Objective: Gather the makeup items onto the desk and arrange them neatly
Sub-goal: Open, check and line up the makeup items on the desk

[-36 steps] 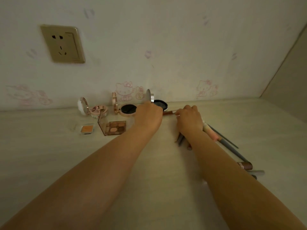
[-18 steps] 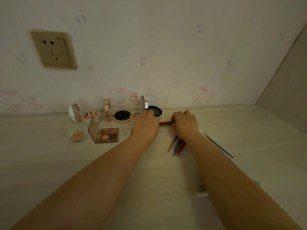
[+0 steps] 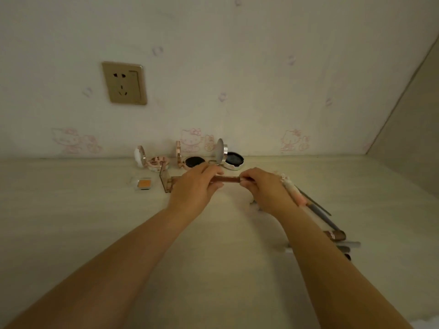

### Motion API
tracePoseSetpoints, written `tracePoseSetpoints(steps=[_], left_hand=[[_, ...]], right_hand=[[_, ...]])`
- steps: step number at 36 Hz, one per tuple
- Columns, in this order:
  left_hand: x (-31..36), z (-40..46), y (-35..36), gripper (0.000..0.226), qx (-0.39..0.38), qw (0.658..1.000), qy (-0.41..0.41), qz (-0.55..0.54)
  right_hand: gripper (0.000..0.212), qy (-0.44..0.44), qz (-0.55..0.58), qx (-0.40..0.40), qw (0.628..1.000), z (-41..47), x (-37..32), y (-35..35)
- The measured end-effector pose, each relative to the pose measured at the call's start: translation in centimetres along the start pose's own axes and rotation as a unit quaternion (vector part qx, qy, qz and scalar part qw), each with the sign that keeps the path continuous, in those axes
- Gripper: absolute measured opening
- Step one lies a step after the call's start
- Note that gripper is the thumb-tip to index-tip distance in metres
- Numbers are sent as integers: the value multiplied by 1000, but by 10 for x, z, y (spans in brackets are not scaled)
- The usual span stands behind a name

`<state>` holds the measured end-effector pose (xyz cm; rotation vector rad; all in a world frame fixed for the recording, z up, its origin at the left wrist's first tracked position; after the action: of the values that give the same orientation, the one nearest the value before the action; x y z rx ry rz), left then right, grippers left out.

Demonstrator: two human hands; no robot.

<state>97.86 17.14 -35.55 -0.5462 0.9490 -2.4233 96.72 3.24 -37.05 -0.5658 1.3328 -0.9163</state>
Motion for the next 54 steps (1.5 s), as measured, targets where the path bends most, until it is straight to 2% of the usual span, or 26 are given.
tracePoseSetpoints(steps=[6, 13, 18, 21, 24, 27, 30, 33, 34, 36, 39, 42, 43, 45, 47, 51, 54], left_hand=[[-20, -62, -51, 18, -13, 998, -59, -18], [-60, -122, -84, 17, -108, 983, -150, 8], [-85, -149, -98, 36, -159, 966, -191, 70], [-95, -164, -97, 47, -137, 965, -222, 38], [-94, -167, -99, 49, -109, 970, -217, 25], [-91, -163, -101, 33, -92, 976, -193, 27], [-90, -162, -102, 24, -65, 983, -169, -12], [-83, -161, -101, 36, -59, 988, -139, -40], [-81, -161, -100, 39, -58, 988, -134, -42], [-80, -161, -100, 29, -59, 989, -133, -35], [-80, -161, -104, 18, -47, 989, -142, -19], [-82, -161, -106, 16, -36, 988, -151, -25], [-82, -161, -107, 15, -35, 987, -152, -28], [-81, -160, -107, 13, -38, 988, -147, -35], [-79, -160, -105, 13, -46, 987, -145, -42], [-81, -161, -103, 12, -45, 986, -151, -60], [-81, -162, -105, 11, -33, 984, -157, -76]], right_hand=[[27, -70, -56, -26, 996, -40, -54, 46], [30, -83, -49, -74, 993, -64, -106, 102], [30, -112, -39, -56, 991, -71, -131, 125], [18, -113, 13, -20, 993, -73, -134, 126], [9, -80, 97, 3, 992, -73, -126, 115], [5, -7, 174, -37, 984, -72, -105, 115], [33, 3, 171, -51, 984, -75, -100, 115], [45, 15, 127, -81, 989, -75, -102, 123], [43, 13, 111, -93, 989, -75, -103, 127], [31, 6, 103, -107, 989, -75, -104, 131], [10, 10, 162, -95, 982, -74, -101, 127], [6, 12, 171, -91, 981, -74, -101, 125], [9, 15, 163, -98, 982, -74, -102, 126], [30, 17, 144, -106, 984, -76, -104, 128], [37, 18, 135, -104, 985, -75, -104, 127], [11, 26, 146, -105, 983, -74, -101, 127], [6, 29, 182, -88, 979, -75, -100, 123]])
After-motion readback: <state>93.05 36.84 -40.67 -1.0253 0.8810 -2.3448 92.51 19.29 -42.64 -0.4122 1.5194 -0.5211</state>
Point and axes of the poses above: each hand's wrist, its own z-axis towards the middle knuckle, its own y-axis out of the palm, x = y × z, the point moved 10 cm from there along z, towards the middle knuckle, and after that the axes turned 9 degrees about y, right-handed, at the moved point
